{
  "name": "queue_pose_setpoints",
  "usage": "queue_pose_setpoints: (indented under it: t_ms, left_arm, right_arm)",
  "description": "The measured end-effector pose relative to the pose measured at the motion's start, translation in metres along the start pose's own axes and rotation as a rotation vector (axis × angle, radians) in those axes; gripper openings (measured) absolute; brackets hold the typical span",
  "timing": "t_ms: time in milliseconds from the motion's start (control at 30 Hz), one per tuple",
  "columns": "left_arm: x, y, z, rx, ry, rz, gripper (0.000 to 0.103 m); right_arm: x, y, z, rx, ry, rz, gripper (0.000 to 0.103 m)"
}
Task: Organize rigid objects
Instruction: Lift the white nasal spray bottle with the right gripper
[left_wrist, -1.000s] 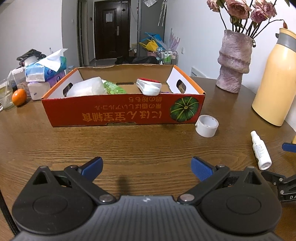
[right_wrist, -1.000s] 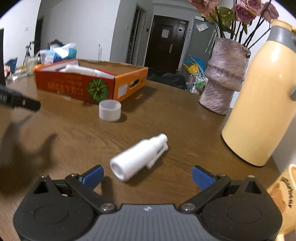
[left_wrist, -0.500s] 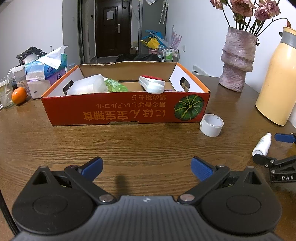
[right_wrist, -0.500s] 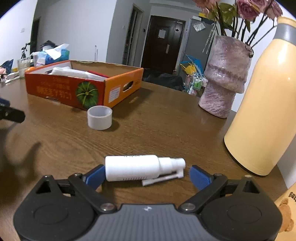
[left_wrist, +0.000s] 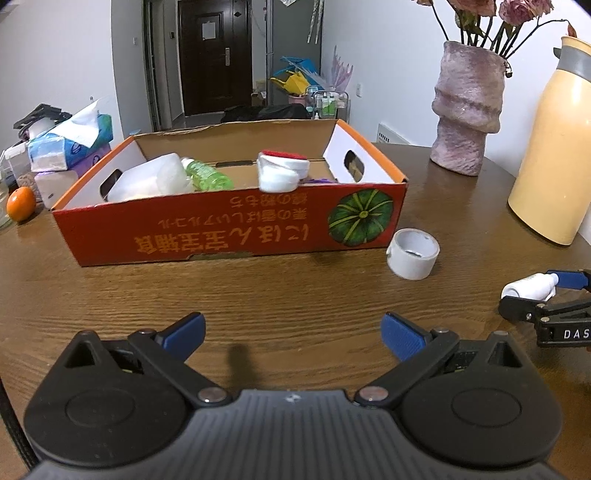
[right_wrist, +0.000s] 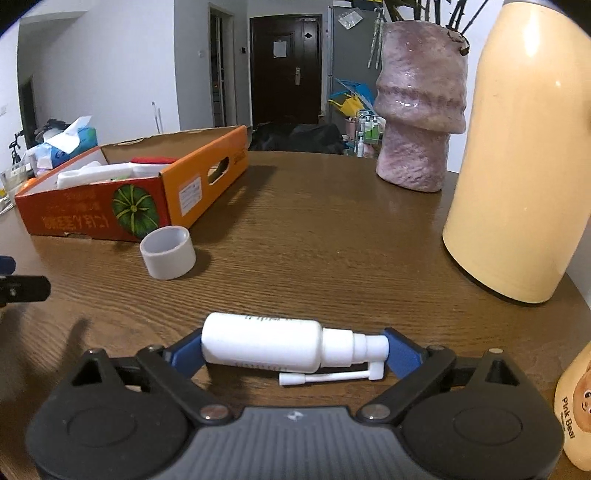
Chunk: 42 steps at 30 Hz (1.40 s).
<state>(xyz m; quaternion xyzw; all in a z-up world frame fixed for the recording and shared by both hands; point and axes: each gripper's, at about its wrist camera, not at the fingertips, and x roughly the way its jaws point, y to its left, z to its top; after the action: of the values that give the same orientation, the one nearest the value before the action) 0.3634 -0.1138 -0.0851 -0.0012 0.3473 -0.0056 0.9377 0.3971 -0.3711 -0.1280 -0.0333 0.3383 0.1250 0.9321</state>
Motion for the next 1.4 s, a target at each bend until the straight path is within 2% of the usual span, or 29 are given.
queue_pose_setpoints:
  t_ms: [267,567,900,1100,1400]
  left_arm:
    - [0.006,-0.033,0.015,0.015,-0.025,-0.025,0.103]
    - [0.021,-0.074,0.028,0.039,-0.036,-0.020,0.103]
    - [0.046,-0.100,0.035,0.038,-0.017,0.034,0.103]
    - [0.067,-0.110,0.039,0.015,0.014,0.097,0.103]
    - [0.083,-0.113,0.044,-0.032,0.034,0.122,0.103]
  right_arm:
    - [-0.015,-0.011,0.003,0.055,-0.073,-0.023,0.097]
    - [-0.027,-0.028,0.009,0.121,-0.135,-0.057,0.097]
    - [-0.035,-0.043,0.013,0.187,-0.189,-0.089,0.097]
    - [-0.031,-0.047,0.011,0.197,-0.202,-0.116,0.097]
    - [-0.024,-0.052,0.010,0.228,-0.201,-0.144,0.098]
